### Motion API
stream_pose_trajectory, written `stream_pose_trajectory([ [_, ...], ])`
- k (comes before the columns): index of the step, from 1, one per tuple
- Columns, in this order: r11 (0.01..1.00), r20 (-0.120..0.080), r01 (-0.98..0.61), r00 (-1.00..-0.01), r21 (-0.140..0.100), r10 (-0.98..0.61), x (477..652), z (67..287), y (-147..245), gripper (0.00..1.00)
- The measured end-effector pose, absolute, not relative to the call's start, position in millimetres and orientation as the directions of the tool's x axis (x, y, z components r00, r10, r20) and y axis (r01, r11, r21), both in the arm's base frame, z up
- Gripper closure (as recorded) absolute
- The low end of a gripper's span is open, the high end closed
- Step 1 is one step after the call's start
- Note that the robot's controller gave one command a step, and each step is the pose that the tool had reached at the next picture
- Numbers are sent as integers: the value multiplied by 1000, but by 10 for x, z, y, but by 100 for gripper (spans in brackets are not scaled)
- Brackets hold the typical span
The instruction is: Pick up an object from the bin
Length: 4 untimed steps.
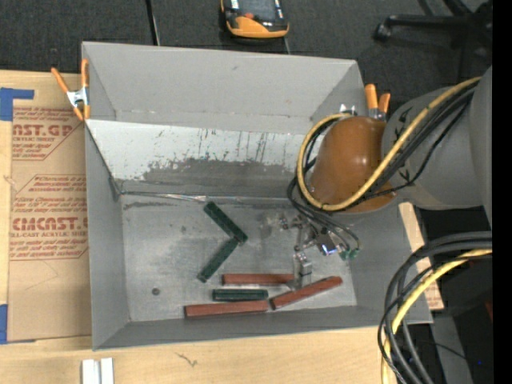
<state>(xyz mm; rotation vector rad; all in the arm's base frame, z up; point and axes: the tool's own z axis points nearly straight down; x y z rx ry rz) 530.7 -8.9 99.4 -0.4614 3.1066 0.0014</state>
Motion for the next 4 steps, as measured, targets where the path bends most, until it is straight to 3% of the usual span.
stream_pose_trajectory([
  [1,876,-3,-482,-876,0,-482,5139,699,24,100],
  [3,876,-1,-481,-876,1,-481,5130,726,24,100],
  [4,877,3,-481,-877,3,-481,5117,1003,25,100],
])
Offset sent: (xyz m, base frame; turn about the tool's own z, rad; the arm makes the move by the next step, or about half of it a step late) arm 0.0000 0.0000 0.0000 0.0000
